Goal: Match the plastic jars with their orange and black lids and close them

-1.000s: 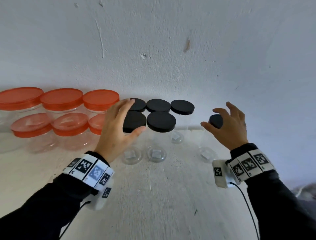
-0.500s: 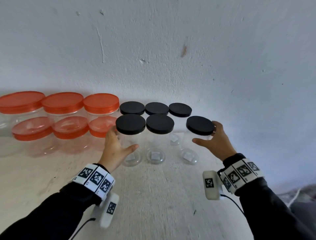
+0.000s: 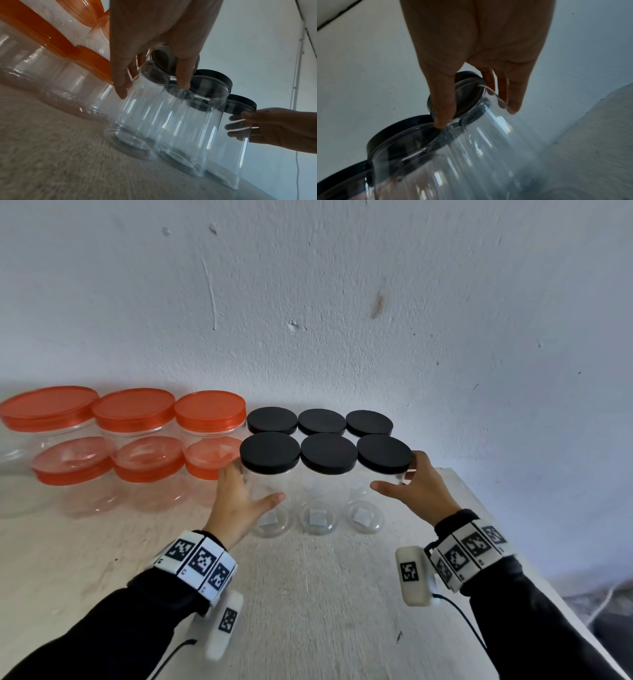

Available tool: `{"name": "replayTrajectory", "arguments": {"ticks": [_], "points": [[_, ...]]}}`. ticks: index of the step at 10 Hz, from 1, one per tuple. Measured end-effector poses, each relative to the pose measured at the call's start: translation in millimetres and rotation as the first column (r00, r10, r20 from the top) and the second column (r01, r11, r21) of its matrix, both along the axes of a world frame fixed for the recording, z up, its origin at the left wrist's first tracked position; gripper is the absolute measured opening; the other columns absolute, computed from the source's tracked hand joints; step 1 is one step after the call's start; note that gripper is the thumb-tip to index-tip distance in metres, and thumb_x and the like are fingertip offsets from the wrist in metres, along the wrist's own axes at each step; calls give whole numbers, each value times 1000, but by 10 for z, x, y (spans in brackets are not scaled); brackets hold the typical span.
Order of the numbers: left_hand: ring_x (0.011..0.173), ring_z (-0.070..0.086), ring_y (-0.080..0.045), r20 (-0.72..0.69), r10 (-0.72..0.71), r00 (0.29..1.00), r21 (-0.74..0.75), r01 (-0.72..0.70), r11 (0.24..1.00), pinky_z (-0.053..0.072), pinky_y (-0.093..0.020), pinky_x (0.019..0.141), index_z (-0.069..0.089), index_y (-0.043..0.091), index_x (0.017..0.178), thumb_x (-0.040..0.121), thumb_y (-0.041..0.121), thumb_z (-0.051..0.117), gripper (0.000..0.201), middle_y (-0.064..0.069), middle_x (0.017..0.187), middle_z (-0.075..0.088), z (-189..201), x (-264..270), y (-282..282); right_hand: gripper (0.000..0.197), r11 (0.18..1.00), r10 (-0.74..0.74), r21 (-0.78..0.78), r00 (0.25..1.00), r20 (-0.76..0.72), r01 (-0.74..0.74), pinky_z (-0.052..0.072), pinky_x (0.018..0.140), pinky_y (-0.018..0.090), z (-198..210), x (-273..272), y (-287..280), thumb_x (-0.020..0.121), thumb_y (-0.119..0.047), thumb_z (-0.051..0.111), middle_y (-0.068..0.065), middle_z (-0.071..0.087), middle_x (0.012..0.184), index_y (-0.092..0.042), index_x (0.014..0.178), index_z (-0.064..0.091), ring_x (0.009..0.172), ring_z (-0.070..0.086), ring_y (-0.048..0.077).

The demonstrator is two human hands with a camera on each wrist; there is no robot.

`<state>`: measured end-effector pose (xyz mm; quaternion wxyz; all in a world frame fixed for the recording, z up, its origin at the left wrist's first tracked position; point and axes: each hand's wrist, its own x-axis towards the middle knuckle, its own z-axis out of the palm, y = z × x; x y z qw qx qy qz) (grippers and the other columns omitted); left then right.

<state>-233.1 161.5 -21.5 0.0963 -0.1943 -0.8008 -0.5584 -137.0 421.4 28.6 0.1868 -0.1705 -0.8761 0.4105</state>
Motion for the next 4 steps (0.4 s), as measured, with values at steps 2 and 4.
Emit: {"name": "replayTrajectory", "arguments": {"ticks": [2,4], "points": [[119,40,-21,6,9,1000,-20,-9,1000,37,-34,97,39,12,130,65,21,82,79,-7,128,42,31,43,-5,72,1000,3,-11,1000,-6,-3,43,85,29,-28,-3,6,67,-27,82,6,49,118,-7,122,40,107,49,21],[122,38,-21,44,2,999,-39,0,999,36,-37,101,35,12,133,64,26,82,84,-7,130,41,26,59,-36,90,1000,3,-1,1000,-9,-3,40,100,36,-70,32,0,67,-30,81,9,38,134,-7,136,29,121,42,23]]}}
